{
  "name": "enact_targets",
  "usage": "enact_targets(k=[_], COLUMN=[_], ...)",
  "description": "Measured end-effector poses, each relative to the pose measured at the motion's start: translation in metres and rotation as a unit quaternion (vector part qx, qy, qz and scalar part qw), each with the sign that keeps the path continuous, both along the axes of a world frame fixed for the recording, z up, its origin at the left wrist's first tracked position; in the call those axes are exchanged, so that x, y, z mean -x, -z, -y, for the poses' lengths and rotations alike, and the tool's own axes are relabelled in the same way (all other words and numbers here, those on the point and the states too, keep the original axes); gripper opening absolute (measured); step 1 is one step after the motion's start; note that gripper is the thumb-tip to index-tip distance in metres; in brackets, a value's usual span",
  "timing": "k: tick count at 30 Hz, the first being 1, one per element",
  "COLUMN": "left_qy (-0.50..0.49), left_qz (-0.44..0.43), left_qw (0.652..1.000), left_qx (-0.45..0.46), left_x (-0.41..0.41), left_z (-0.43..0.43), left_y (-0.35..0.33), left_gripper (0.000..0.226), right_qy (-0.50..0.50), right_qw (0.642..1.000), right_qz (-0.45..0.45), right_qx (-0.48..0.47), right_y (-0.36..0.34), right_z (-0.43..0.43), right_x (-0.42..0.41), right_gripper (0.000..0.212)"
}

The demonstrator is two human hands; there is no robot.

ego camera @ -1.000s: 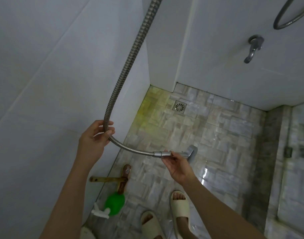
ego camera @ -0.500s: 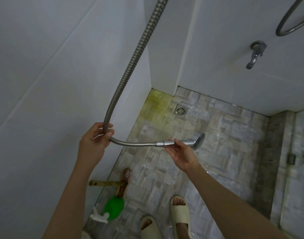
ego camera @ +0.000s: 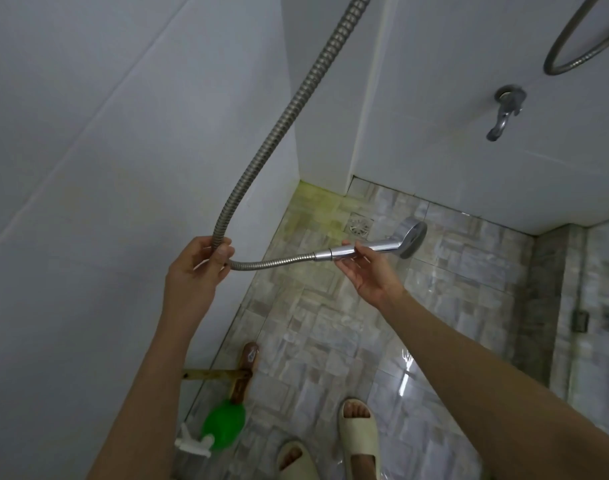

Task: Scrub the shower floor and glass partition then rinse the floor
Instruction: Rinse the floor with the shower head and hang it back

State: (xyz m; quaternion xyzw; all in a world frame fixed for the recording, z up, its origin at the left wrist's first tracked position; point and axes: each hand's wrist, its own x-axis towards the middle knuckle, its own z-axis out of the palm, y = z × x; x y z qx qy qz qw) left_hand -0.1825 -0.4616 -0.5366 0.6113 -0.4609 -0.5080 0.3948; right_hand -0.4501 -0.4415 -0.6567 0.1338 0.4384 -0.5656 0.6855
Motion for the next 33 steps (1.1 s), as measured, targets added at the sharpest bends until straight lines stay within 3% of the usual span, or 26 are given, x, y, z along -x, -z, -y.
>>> enact_targets(k=[3, 7, 10, 14, 25, 33], left_qy=[0.000, -0.001, -0.002, 0.001, 0.016, -0.004], left_qz=[-0.003, 0.016, 0.049, 0.082, 0.079, 0.083], left_qw=[1.000, 1.000, 0.999, 0.996, 0.996, 0.996], left_qx=[0.000, 0.001, 0.000, -0.019, -0.050, -0.037], left_x=[0.003, 0.002, -0.001, -0.003, 0.003, -0.009], left_z=[0.003, 0.004, 0.001, -0.006, -0.015, -0.013], left_y=[0.001, 0.005, 0.008, 0.016, 0.023, 0.019], left_gripper=[0.011, 0.014, 0.016, 0.008, 0.007, 0.010], right_qy=[0.002, 0.005, 0.014, 0.030, 0.072, 0.043], right_qw=[1.000, 1.000, 0.999, 0.998, 0.996, 0.998], right_qz=[-0.008, -0.015, -0.024, -0.035, -0.049, -0.034], right_qx=[0.013, 0.022, 0.028, 0.033, 0.012, 0.030], right_y=[-0.004, -0.006, -0.007, -0.002, -0.003, -0.002], right_z=[0.007, 0.013, 0.014, 0.010, -0.003, -0.001], right_x=[0.003, 0.005, 0.007, 0.015, 0.012, -0.003], right_gripper=[0.026, 0.012, 0.033, 0.007, 0.012, 0.012])
